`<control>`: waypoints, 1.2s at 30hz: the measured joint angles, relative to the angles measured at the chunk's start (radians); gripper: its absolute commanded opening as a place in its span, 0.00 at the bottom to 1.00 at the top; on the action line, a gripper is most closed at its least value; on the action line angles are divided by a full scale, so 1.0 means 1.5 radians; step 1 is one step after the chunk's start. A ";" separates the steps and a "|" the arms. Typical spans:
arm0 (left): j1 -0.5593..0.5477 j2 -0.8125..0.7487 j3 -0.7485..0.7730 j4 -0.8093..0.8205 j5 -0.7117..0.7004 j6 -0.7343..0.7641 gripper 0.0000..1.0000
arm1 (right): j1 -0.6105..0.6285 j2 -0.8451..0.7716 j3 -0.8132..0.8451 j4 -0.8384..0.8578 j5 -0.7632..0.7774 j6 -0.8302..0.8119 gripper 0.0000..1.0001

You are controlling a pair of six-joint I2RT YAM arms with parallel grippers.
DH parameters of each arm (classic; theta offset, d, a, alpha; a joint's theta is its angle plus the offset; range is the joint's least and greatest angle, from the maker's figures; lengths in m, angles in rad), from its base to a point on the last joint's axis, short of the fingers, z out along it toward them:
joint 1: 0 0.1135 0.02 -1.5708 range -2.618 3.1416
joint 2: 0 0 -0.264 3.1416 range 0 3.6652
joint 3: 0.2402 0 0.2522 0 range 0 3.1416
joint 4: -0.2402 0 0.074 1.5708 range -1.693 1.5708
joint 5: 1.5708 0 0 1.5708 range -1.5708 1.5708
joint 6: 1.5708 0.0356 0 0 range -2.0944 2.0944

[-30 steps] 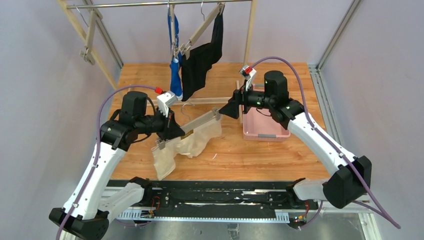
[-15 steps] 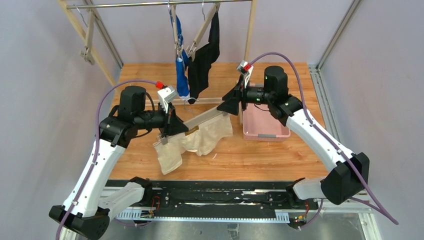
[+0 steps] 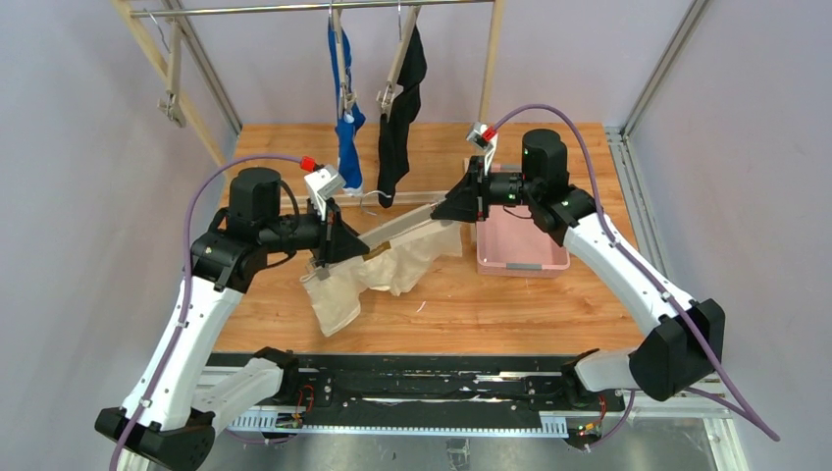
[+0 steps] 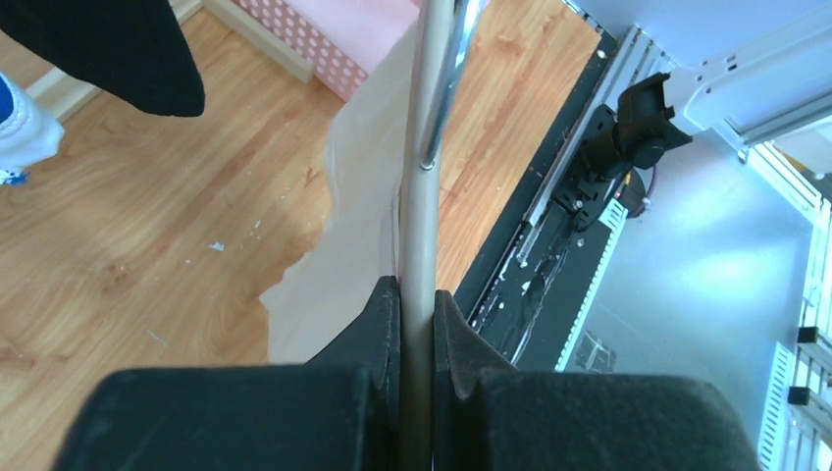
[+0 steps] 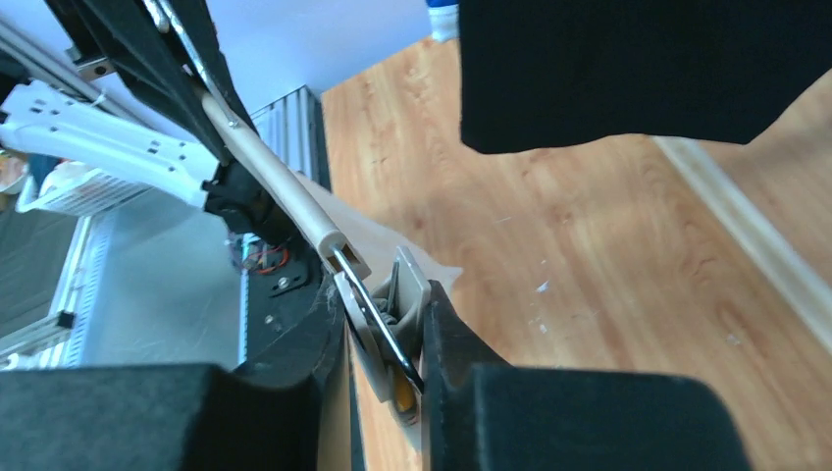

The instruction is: Remove the underwear clipped to the hanger

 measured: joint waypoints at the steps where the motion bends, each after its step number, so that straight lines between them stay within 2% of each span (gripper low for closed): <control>1: 0.001 -0.003 0.000 -0.002 0.004 0.007 0.00 | -0.005 -0.004 -0.001 -0.007 -0.018 -0.001 0.00; 3: 0.001 -0.009 0.000 -0.008 0.009 0.013 0.00 | -0.005 -0.011 -0.001 -0.015 -0.030 -0.004 0.04; 7: -0.002 -0.016 0.000 -0.003 0.016 0.014 0.00 | -0.004 -0.027 -0.001 -0.016 -0.033 -0.004 0.35; 9: -0.003 -0.016 0.000 0.000 0.018 0.013 0.00 | -0.004 -0.030 -0.001 -0.017 -0.030 -0.004 0.45; 14: -0.005 -0.008 0.000 0.015 0.019 -0.004 0.00 | -0.001 -0.030 -0.001 -0.008 0.009 -0.003 0.52; 19: -0.005 -0.007 0.000 0.026 0.019 -0.017 0.00 | 0.000 -0.030 -0.001 0.025 0.012 0.021 0.55; 21: -0.005 -0.007 0.000 0.031 0.019 -0.021 0.00 | 0.000 -0.030 -0.001 0.038 0.012 0.032 0.53; 22: -0.005 -0.007 0.000 0.034 0.020 -0.023 0.00 | 0.000 -0.030 -0.001 0.046 0.012 0.037 0.47; 25: -0.004 -0.008 0.000 0.036 0.022 -0.025 0.00 | 0.000 -0.030 -0.001 0.063 0.010 0.048 0.09; 26: -0.002 -0.010 -0.001 0.033 0.024 -0.024 0.00 | -0.004 -0.030 -0.001 0.066 -0.003 0.054 0.02; 27: 0.001 -0.014 -0.002 0.031 0.025 -0.021 0.00 | -0.006 -0.031 -0.002 0.069 -0.013 0.054 0.01; 32: 0.001 -0.026 -0.004 0.024 0.034 -0.016 0.00 | -0.011 -0.034 -0.002 0.085 -0.054 0.070 0.01; 33: 0.001 -0.026 -0.004 0.025 0.036 -0.016 0.00 | -0.011 -0.035 -0.002 0.086 -0.054 0.071 0.06; 35: 0.001 -0.026 -0.005 0.028 0.038 -0.016 0.00 | -0.011 -0.039 -0.002 0.086 -0.053 0.072 0.33; 36: 0.001 -0.026 -0.005 0.030 0.039 -0.016 0.00 | -0.011 -0.041 -0.002 0.086 -0.051 0.072 0.38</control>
